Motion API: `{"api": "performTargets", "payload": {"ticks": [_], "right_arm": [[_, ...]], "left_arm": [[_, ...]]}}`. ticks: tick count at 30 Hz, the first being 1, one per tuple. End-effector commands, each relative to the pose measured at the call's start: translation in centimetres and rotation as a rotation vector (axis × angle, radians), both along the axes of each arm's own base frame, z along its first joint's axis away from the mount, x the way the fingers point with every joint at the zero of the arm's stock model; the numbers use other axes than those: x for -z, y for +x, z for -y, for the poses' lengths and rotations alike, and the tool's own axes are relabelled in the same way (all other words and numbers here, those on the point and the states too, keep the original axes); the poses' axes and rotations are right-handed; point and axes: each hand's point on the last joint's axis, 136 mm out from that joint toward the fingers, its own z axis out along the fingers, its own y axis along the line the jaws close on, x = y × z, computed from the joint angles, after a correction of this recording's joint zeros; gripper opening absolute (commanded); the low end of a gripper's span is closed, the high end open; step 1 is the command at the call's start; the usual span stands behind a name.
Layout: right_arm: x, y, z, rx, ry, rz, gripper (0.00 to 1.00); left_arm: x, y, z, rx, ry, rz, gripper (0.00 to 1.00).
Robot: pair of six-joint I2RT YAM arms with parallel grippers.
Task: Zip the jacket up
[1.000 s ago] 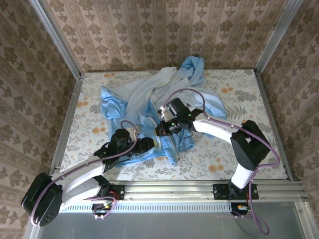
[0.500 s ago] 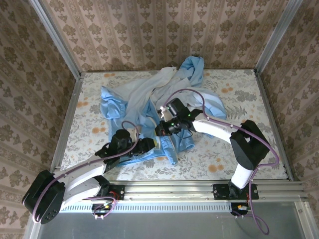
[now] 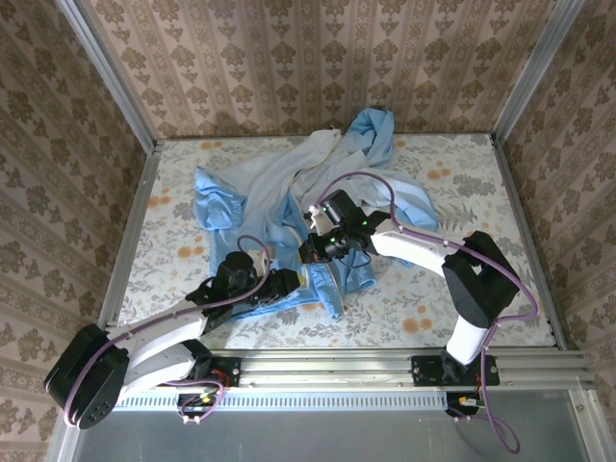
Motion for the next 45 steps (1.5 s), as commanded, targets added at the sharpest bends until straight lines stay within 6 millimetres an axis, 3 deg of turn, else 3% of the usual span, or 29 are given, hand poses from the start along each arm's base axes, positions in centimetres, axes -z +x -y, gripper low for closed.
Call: {"api": "performTargets", "payload": {"ticks": [1, 8, 10, 13, 15, 20, 23, 29, 33, 40, 45], "right_arm": [[0.3, 0.4, -0.5, 0.006, 0.003, 0.001, 0.00], [0.5, 0.4, -0.6, 0.004, 0.002, -0.005, 0.00], [0.5, 0.5, -0.7, 0.003, 0.002, -0.007, 0.00], [0.5, 0.6, -0.8, 0.002, -0.001, -0.007, 0.00], [0.3, 0.8, -0.7, 0.004, -0.008, -0.003, 0.01], [-1.2, 1.0, 0.3, 0.014, 0.007, -0.006, 0.38], [-1.5, 1.2, 2.7, 0.053, -0.029, 0.007, 0.47], [0.4, 0.1, 8.3, 0.141, -0.130, -0.031, 0.52], [2.7, -1.5, 10.4, 0.172, -0.204, -0.072, 0.52], [5.3, -4.2, 10.6, 0.197, -0.195, -0.157, 0.61], [5.6, -5.4, 8.6, 0.160, -0.181, -0.164, 0.60]], "left_arm": [[-0.1, -0.6, 0.3, 0.026, -0.021, -0.004, 0.29], [0.0, -0.8, 0.3, 0.033, -0.019, -0.009, 0.29], [-0.1, -0.8, 0.4, 0.039, -0.021, -0.005, 0.23], [-0.3, -0.8, 0.5, 0.047, -0.023, 0.004, 0.02], [-0.2, -0.8, 0.4, 0.046, -0.015, 0.006, 0.00], [0.2, -0.2, -0.3, 0.008, 0.003, 0.009, 0.00], [0.5, 0.2, -0.9, -0.011, 0.013, 0.010, 0.00], [1.3, 0.9, -1.9, -0.037, 0.030, -0.007, 0.00], [1.6, 1.1, -2.1, -0.034, 0.054, -0.019, 0.00], [2.5, 1.0, -2.1, -0.032, 0.069, -0.039, 0.00], [2.6, 0.9, -2.4, -0.045, 0.074, -0.042, 0.00]]}}
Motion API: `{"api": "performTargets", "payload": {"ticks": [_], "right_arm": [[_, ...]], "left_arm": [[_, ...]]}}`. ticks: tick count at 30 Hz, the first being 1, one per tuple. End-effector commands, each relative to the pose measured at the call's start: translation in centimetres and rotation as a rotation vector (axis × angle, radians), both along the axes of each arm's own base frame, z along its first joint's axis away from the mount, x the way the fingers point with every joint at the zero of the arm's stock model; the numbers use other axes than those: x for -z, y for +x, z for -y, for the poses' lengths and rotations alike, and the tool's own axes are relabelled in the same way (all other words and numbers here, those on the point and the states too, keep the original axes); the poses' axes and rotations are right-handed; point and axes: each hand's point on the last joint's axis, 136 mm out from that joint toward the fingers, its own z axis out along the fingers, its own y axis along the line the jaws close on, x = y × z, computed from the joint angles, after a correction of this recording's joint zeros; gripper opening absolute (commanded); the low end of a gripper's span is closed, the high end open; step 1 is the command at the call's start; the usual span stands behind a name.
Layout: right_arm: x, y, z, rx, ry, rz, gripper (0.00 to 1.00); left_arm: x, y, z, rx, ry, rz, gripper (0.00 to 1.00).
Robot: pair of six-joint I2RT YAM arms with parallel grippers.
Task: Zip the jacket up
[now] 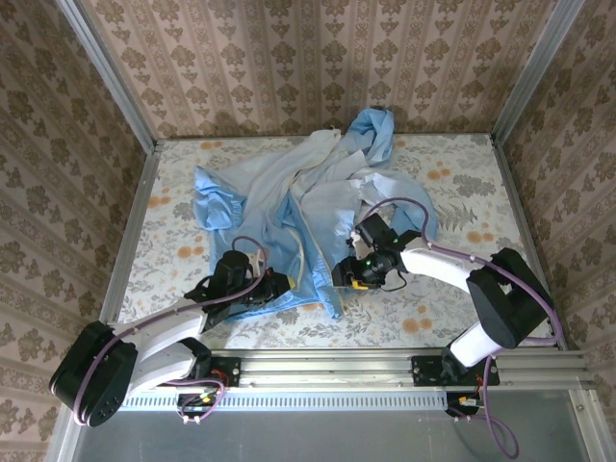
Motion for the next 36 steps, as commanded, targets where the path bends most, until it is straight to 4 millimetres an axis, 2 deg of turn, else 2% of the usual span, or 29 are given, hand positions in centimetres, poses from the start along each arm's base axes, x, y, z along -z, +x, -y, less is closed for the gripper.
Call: {"api": "performTargets", "payload": {"ticks": [1, 6, 14, 21, 24, 28, 36], "right_arm": [[-0.8, -0.1, -1.9, -0.008, 0.036, 0.029, 0.59], [-1.0, -0.7, -4.2, -0.054, 0.047, 0.021, 0.56], [-4.6, -1.5, -7.8, -0.121, 0.091, 0.102, 0.53], [-4.9, -3.9, -13.1, -0.222, 0.185, 0.067, 0.52], [-5.8, -4.5, -14.1, -0.259, 0.225, 0.087, 0.53], [-5.9, -4.8, -13.4, -0.289, 0.202, 0.110, 0.56], [-5.4, -4.4, -7.9, -0.230, -0.010, 0.161, 0.56]], "left_arm": [[-0.1, -0.1, -0.5, -0.001, 0.009, 0.019, 0.00], [0.1, -0.5, -1.8, -0.039, 0.055, 0.019, 0.00], [0.4, -1.4, -4.9, -0.126, 0.119, 0.031, 0.00], [0.6, -1.8, -6.6, -0.190, 0.124, 0.025, 0.00], [0.9, -2.0, -7.0, -0.197, 0.131, 0.011, 0.00], [1.3, -2.2, -7.1, -0.196, 0.134, -0.007, 0.00], [1.6, -2.3, -7.0, -0.184, 0.132, -0.015, 0.00]]}}
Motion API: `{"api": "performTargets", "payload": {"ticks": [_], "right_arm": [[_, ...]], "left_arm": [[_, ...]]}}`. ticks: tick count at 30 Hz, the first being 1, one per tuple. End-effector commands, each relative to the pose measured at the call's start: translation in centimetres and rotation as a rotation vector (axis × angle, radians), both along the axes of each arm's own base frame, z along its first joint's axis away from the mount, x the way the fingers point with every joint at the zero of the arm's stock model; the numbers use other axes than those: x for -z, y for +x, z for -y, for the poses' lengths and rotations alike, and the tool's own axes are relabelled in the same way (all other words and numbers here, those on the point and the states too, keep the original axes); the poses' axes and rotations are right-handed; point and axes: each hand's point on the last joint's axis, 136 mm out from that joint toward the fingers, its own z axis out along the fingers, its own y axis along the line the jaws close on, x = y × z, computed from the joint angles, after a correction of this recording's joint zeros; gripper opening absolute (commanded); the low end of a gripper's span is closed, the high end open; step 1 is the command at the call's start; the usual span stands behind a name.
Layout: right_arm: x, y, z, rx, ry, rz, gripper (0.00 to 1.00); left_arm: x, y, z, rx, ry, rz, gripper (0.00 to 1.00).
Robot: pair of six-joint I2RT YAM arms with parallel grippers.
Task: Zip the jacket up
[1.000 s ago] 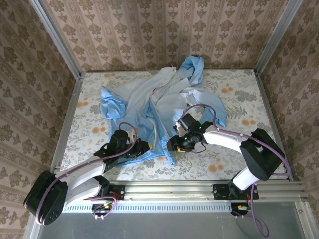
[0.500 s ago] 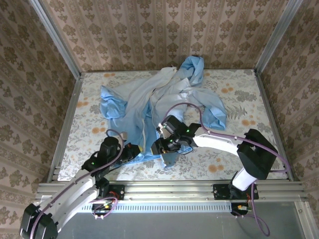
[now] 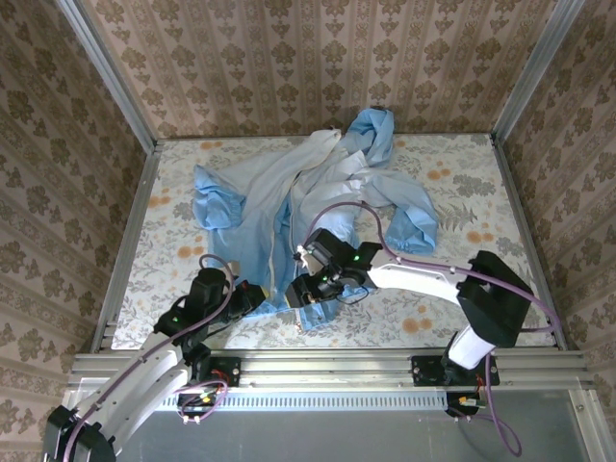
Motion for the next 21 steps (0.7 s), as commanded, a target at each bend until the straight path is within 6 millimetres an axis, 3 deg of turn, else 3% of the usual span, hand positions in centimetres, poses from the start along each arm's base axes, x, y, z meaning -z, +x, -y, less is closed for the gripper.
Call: {"api": "performTargets", "payload": {"ticks": [1, 4, 9, 13, 21], "right_arm": [[0.0, 0.2, 3.4, 0.038, -0.134, 0.055, 0.56], [1.1, -0.6, 5.1, 0.047, -0.242, 0.049, 0.56], [3.4, -2.6, 6.0, -0.006, -0.406, 0.050, 0.56], [4.5, -3.3, 5.3, -0.042, -0.456, 0.042, 0.55], [4.3, -3.4, 3.7, -0.088, -0.517, 0.099, 0.54]], "left_arm": [[1.0, -0.4, -0.3, 0.007, 0.015, -0.027, 0.00], [1.1, -0.4, -0.1, 0.014, 0.011, -0.031, 0.00], [1.3, -0.3, 0.1, 0.018, 0.006, -0.035, 0.00], [1.5, -0.2, 0.2, 0.024, 0.006, -0.038, 0.00], [1.7, -0.4, 0.3, 0.031, 0.006, -0.048, 0.00]]}}
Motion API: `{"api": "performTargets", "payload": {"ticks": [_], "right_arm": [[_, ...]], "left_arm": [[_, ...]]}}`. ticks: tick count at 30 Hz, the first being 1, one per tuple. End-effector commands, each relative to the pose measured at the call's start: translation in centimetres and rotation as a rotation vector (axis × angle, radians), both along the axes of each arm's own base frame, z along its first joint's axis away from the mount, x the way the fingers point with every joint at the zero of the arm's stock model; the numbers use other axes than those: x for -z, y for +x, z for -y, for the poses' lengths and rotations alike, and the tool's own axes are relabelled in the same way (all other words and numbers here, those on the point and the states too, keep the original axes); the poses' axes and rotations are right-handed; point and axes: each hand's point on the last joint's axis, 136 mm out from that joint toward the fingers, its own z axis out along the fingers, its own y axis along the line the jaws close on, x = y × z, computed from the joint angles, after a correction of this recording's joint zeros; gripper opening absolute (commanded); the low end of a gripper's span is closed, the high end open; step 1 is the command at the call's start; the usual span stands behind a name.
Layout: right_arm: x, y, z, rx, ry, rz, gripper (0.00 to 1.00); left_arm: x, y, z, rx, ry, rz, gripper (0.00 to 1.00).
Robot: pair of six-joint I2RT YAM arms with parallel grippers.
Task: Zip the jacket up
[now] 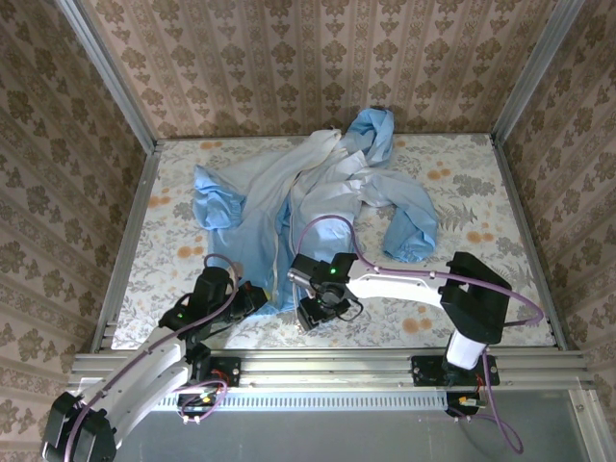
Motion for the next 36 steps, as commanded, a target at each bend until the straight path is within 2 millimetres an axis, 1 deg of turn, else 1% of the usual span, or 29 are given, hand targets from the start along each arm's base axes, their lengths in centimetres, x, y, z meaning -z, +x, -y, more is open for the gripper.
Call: {"api": "performTargets", "payload": {"ticks": [1, 5, 9, 18, 22, 25, 27, 29, 31, 33, 34, 36], "right_arm": [[-0.3, 0.1, 0.4, -0.023, -0.075, 0.047, 0.53], [0.0, 0.1, -0.4, -0.026, -0.075, 0.050, 0.53], [1.2, 0.1, -0.8, -0.023, -0.096, 0.040, 0.55], [4.7, -0.1, -0.1, -0.020, -0.181, 0.003, 0.56], [6.1, -0.4, 0.7, -0.016, -0.221, -0.010, 0.51], [7.0, -0.6, 1.2, -0.015, -0.242, -0.021, 0.44], [7.3, -0.6, 1.5, -0.010, -0.246, -0.015, 0.33], [7.2, -0.4, 1.7, -0.004, -0.244, 0.005, 0.22], [6.4, 0.1, 1.9, -0.001, -0.234, 0.041, 0.13], [5.3, 0.9, 2.1, 0.005, -0.216, 0.087, 0.03], [4.6, 1.4, 2.2, 0.011, -0.203, 0.111, 0.00], [3.3, 2.3, 2.8, 0.027, -0.186, 0.155, 0.00]], "left_arm": [[0.5, -0.2, 0.0, 0.012, -0.001, -0.001, 0.00], [0.6, -0.2, -0.1, 0.008, -0.002, 0.002, 0.00], [0.8, -0.2, -0.1, 0.009, -0.001, 0.000, 0.00], [1.2, -0.4, -0.1, 0.011, -0.001, -0.007, 0.00], [1.4, -0.4, -0.1, 0.011, -0.001, -0.009, 0.00], [1.3, -0.4, -0.1, 0.013, -0.003, -0.009, 0.00], [1.4, -0.5, -0.1, 0.015, -0.005, -0.011, 0.00], [1.4, -0.6, 0.0, 0.019, -0.007, -0.013, 0.00], [1.3, -0.6, 0.1, 0.026, -0.013, -0.012, 0.00], [1.0, -0.7, 0.3, 0.035, -0.019, -0.008, 0.00], [0.8, -0.6, 0.4, 0.041, -0.024, -0.004, 0.00], [0.2, -0.6, 0.8, 0.058, -0.031, 0.015, 0.00]]}}
